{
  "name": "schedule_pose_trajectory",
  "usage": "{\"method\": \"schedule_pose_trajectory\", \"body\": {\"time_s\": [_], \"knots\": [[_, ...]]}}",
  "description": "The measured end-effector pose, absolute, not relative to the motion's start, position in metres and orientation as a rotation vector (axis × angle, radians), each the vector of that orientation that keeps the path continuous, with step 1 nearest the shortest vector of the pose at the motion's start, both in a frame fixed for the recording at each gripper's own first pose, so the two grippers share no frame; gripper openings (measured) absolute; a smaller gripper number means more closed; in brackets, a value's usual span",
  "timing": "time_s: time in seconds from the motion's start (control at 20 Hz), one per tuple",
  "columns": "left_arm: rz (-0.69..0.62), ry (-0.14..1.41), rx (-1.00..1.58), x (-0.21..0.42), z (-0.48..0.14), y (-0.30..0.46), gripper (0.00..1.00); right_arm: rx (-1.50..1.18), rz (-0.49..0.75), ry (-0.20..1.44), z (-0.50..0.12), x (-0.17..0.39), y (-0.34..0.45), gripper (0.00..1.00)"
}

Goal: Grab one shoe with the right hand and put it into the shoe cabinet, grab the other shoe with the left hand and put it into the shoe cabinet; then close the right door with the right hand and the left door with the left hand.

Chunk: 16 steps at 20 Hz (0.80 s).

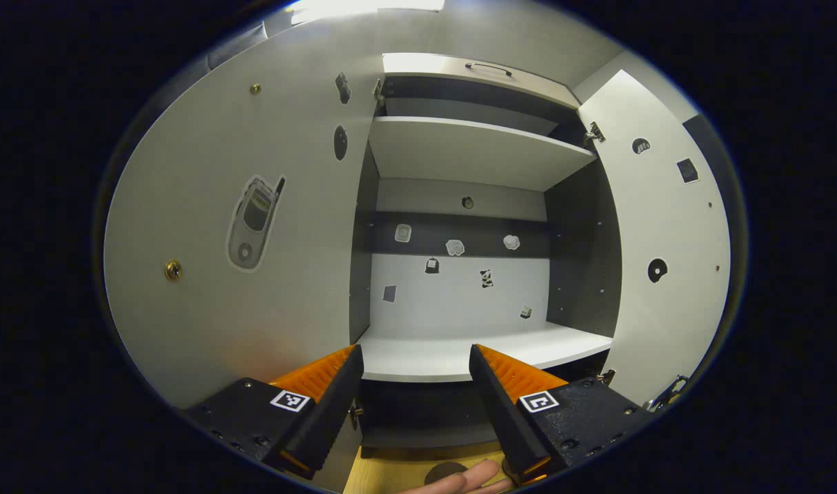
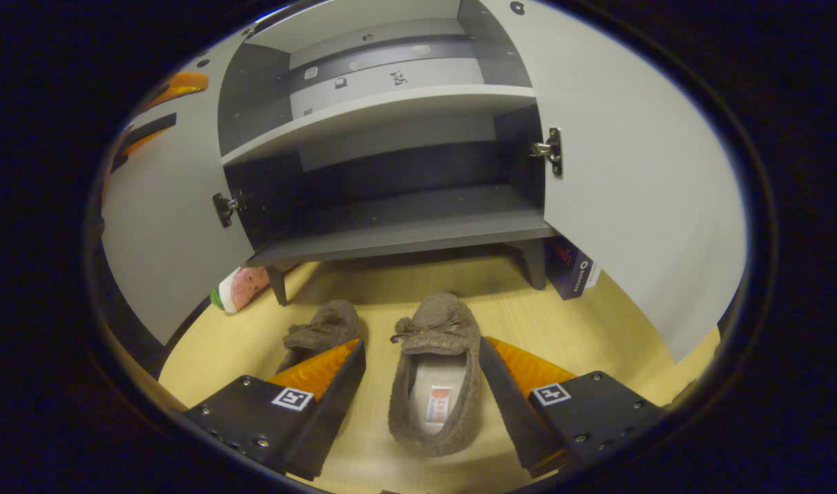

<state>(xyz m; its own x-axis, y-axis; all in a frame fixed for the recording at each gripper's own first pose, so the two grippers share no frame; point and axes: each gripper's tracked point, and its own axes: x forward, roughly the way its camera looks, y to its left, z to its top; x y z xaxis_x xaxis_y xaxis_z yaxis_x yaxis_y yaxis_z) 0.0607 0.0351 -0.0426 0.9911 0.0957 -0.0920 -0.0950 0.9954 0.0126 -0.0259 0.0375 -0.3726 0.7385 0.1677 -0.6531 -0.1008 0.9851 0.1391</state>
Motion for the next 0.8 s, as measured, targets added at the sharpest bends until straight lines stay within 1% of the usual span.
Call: {"method": "schedule_pose_trajectory", "body": {"time_s": [0.05,0.1,0.15,0.4,0.45,0.55,0.6,0.65,0.7,0.75,0.8], "knots": [[0.093,0.100,0.008,0.062,-0.045,0.033,0.95,0.095,0.176,0.737,-0.377,-0.029,0.046,1.00],[0.086,0.108,0.005,0.062,-0.047,0.030,0.94,0.094,0.202,0.757,-0.383,-0.033,0.056,0.92],[0.080,0.113,0.005,0.062,-0.049,0.029,0.95,0.092,0.219,0.775,-0.389,-0.036,0.062,0.82],[0.071,0.097,-0.001,0.060,-0.045,0.024,0.95,0.132,0.202,0.836,-0.418,-0.023,0.071,0.82],[0.067,0.095,0.000,0.060,-0.044,0.022,0.95,0.147,0.205,0.834,-0.420,-0.017,0.074,0.80],[0.064,0.085,0.008,0.060,-0.042,0.021,0.95,0.132,0.148,0.841,-0.429,-0.007,0.066,0.66],[0.067,0.080,0.012,0.060,-0.041,0.022,0.95,0.121,0.131,0.848,-0.439,-0.003,0.063,0.62],[0.072,0.076,0.017,0.060,-0.041,0.023,0.95,0.123,0.103,0.863,-0.444,-0.001,0.059,0.51],[0.077,0.070,0.024,0.060,-0.040,0.025,0.95,0.134,0.092,0.871,-0.449,0.000,0.059,0.44],[0.079,0.066,0.032,0.060,-0.039,0.024,0.95,0.146,0.113,0.854,-0.449,0.000,0.060,0.20],[0.080,0.064,0.036,0.060,-0.039,0.024,0.95,0.145,0.139,0.840,-0.447,0.002,0.062,0.20]]}}
